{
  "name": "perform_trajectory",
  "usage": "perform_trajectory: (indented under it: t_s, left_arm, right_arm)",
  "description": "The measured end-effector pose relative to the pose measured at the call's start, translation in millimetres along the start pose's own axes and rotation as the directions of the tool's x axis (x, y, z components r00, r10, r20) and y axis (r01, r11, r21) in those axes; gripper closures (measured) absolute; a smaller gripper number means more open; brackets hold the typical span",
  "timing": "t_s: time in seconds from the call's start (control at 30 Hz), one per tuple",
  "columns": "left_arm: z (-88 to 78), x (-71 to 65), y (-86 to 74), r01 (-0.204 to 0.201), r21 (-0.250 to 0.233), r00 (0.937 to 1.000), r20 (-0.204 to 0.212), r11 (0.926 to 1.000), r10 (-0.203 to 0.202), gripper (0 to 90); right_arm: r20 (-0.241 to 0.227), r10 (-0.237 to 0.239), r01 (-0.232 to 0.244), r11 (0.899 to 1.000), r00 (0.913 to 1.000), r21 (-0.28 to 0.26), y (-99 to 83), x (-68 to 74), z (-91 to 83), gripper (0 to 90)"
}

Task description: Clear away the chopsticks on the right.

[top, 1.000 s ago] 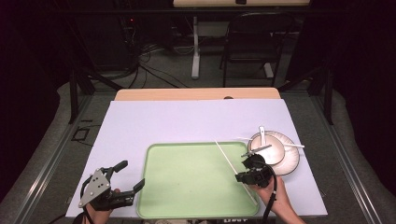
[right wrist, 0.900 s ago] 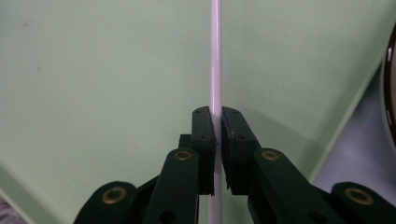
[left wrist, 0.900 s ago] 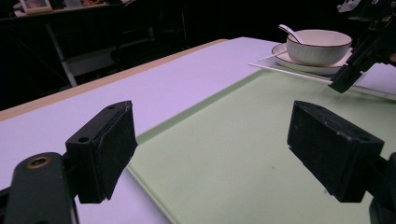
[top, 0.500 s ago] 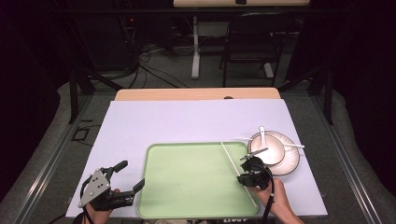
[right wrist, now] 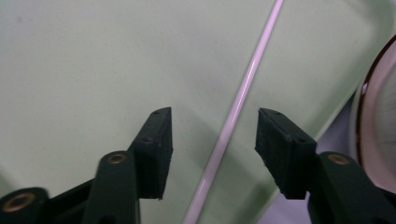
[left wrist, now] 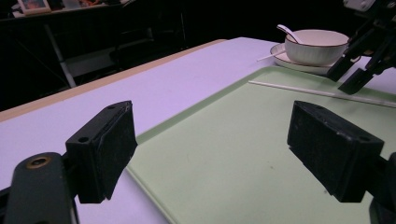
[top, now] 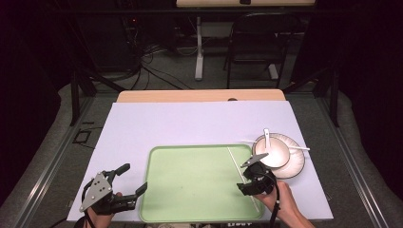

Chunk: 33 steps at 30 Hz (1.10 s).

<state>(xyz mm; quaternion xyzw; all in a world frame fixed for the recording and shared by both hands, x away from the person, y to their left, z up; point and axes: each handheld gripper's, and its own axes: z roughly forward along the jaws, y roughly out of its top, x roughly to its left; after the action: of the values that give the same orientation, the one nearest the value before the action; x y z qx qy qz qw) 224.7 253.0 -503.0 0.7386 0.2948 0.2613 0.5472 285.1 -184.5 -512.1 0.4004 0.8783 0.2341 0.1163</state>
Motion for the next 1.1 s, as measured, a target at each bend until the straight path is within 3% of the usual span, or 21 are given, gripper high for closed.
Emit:
perform_trajectory:
  t_s: [0.1, 0.23, 0.43, 0.6, 0.73, 0.8, 0.97, 1.1]
  left_arm:
    - [0.1, -0.3, 0.1, -0.001, 0.003, 1.0000, 0.002, 1.0000, 0.001, 15.4]
    - [0.1, -0.1, -0.2, 0.003, -0.001, 1.0000, -0.001, 1.0000, -0.003, 15.4]
    - [0.3, 0.2, -0.4, 0.003, 0.000, 1.0000, -0.003, 1.0000, -0.003, 15.4]
    - [0.6, 0.1, -0.3, 0.001, 0.002, 1.0000, -0.002, 1.0000, -0.001, 15.4]
    - [0.6, 0.2, -0.3, 0.001, 0.001, 1.0000, -0.002, 1.0000, -0.001, 15.4]
    - [0.7, 0.1, -0.2, 0.001, 0.002, 1.0000, -0.003, 1.0000, -0.001, 15.4]
    - [1.0, 0.1, -0.2, 0.003, 0.003, 1.0000, -0.004, 1.0000, -0.003, 15.4]
    - [1.1, 0.1, -0.2, 0.004, 0.003, 1.0000, -0.006, 1.0000, -0.004, 15.4]
  right_arm:
    - [-0.039, -0.038, 0.037, 0.999, 0.9985, -0.030, 2.9, 0.5, -11.7, 31.4]
    - [-0.050, -0.072, 0.068, 0.995, 0.9962, -0.071, 7.9, -5.8, -29.2, 19.5]
    - [-0.014, -0.116, 0.113, 0.986, 0.9931, -0.125, 12.9, -24.8, -56.3, 9.9]
    - [0.025, -0.132, 0.135, 0.981, 0.9909, -0.141, 13.3, -51.2, -76.3, 0.0]
    - [0.059, -0.131, 0.138, 0.981, 0.9896, -0.139, 14.1, -77.7, -92.2, 0.0]
    - [0.069, -0.152, 0.161, 0.977, 0.9860, -0.143, 15.5, -90.9, -99.4, 0.0]
    - [0.101, -0.207, 0.216, 0.973, 0.9731, -0.084, 21.6, -123.6, -108.4, 0.0]
    - [0.111, -0.203, 0.209, 0.977, 0.9728, -0.042, 28.0, -150.2, -103.8, 0.0]
